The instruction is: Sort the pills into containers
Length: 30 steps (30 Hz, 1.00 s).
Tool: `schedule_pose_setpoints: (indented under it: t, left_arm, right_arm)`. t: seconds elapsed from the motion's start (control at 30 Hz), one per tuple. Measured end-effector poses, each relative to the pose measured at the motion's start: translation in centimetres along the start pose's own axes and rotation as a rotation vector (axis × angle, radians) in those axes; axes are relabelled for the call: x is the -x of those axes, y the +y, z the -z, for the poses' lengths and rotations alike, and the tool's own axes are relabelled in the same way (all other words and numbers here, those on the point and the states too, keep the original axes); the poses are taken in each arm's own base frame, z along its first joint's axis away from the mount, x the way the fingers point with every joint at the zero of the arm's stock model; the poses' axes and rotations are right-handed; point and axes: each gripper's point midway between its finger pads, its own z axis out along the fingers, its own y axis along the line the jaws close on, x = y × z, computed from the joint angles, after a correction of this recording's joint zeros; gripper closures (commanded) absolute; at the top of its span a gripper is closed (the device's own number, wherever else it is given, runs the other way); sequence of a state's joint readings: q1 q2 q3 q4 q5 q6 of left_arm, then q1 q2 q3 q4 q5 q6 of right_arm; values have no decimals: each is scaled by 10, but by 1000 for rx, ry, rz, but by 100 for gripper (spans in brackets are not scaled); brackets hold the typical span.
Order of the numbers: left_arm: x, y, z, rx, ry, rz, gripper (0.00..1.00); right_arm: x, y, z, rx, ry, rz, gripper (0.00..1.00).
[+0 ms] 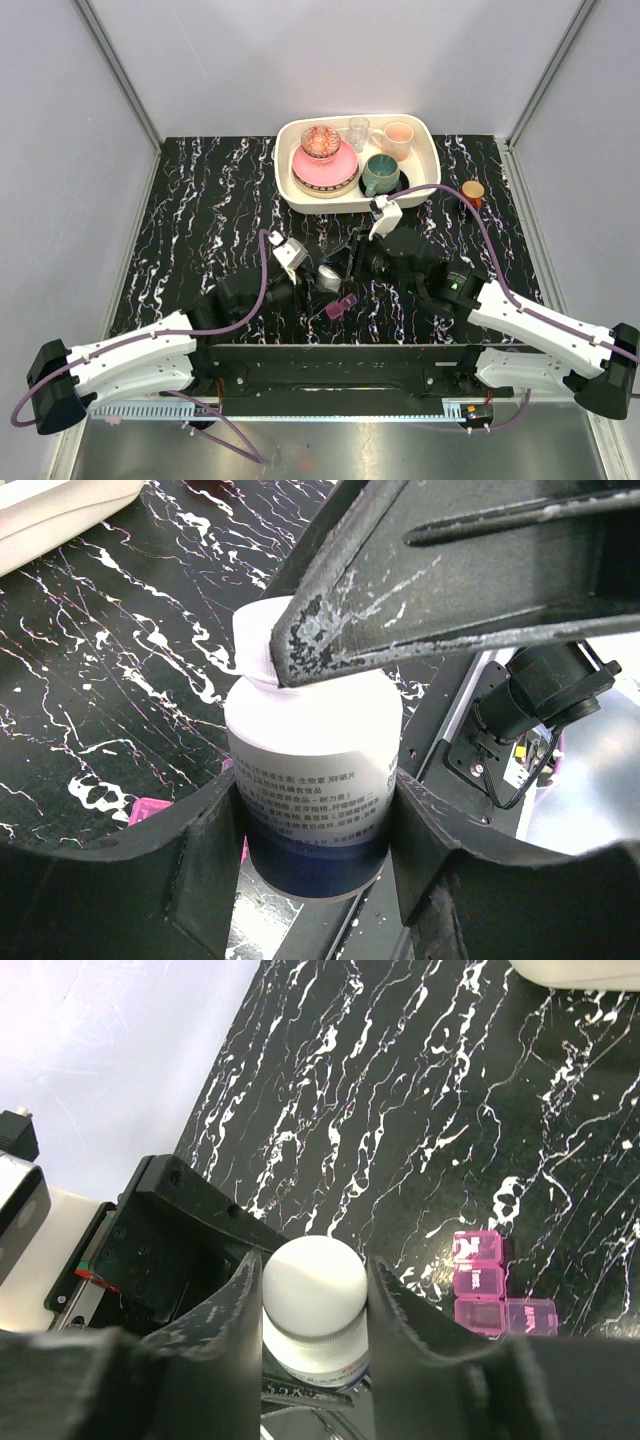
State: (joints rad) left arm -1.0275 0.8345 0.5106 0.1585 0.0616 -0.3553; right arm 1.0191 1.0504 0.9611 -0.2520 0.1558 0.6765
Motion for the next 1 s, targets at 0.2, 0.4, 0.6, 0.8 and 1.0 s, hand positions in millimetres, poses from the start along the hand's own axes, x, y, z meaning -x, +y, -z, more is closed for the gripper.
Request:
schedule_pose_setpoints:
  t: [0.2, 0.4, 0.6, 0.8, 1.0]
  left_arm:
    - [0, 0, 0, -2, -1, 0, 100]
    - [4, -10, 2, -52, -14, 3, 100]
    - [7, -30, 7, -172, -33, 3, 100]
    - [8, -53, 14, -310, -37, -10, 100]
    - [10, -75, 22, -439, -34, -30, 97]
  right_arm:
    - [-1, 1, 0, 8, 4, 10, 100]
    - [1, 9, 8, 63, 8, 50, 100]
    - [-1, 24, 25, 184, 16, 118, 100]
    - [-5, 41, 45, 306, 43, 193, 100]
    - [-10, 58, 63, 430, 68, 255, 100]
